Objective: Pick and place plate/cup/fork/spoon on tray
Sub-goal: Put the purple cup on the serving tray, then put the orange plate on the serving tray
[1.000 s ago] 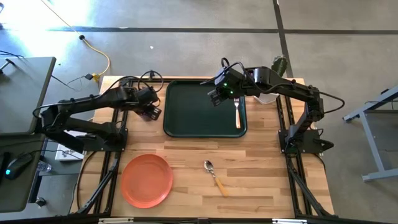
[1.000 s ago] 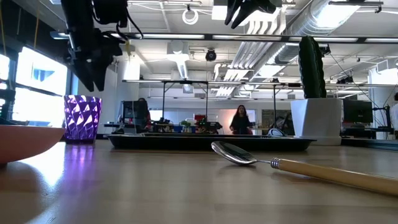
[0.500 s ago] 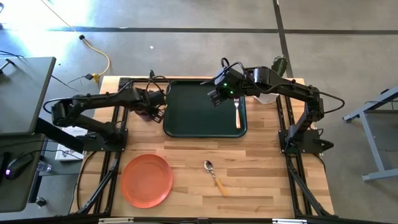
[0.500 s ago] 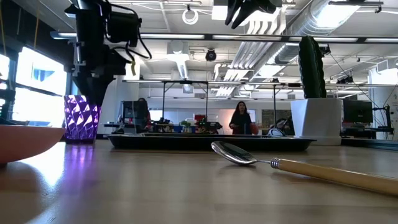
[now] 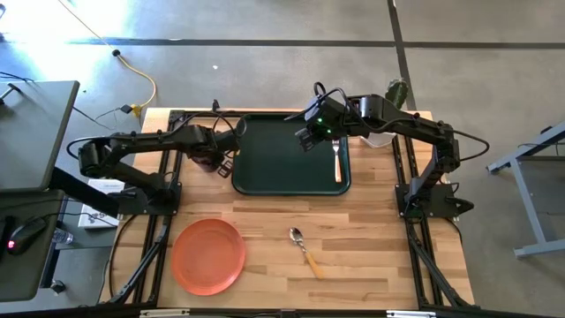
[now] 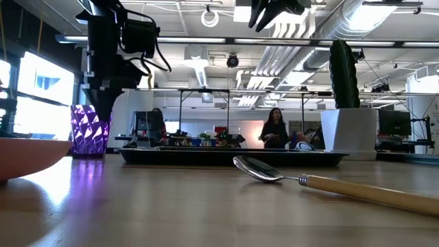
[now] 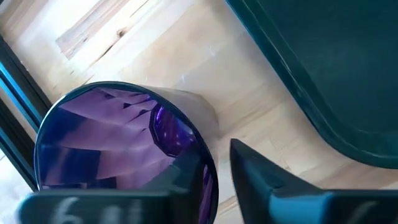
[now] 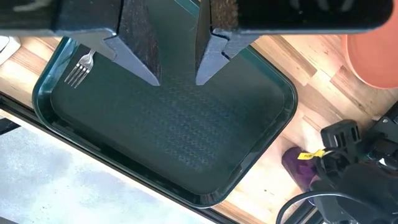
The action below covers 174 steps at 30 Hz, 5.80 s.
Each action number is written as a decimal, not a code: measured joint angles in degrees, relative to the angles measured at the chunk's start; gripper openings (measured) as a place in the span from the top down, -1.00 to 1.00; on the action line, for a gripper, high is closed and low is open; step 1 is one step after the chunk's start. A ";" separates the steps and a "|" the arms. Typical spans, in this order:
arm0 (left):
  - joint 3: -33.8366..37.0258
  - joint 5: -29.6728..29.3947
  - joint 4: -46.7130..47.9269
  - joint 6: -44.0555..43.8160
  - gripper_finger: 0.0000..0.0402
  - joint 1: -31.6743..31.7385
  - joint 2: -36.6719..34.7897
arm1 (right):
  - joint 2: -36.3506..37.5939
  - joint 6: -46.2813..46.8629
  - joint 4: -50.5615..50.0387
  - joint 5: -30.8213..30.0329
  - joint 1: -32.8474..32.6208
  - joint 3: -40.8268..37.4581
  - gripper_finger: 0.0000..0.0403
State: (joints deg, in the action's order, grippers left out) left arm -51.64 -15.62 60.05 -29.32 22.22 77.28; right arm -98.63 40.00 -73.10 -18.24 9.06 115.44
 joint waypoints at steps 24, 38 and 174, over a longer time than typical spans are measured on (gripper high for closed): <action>-9.22 -3.24 -0.38 8.18 0.98 -1.77 -5.79 | 0.00 -1.69 0.02 -0.46 0.00 0.00 0.55; -20.74 -3.64 -17.36 33.02 0.98 -0.91 -5.86 | 0.00 -3.01 0.02 -4.72 0.00 0.00 0.55; -25.38 16.58 -15.71 47.49 0.39 12.61 20.98 | 0.00 7.67 -2.54 -5.22 1.03 0.00 0.55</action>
State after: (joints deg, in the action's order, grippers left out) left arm -77.02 0.96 44.34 18.17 34.83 98.26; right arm -98.63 47.67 -75.64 -23.46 10.09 115.44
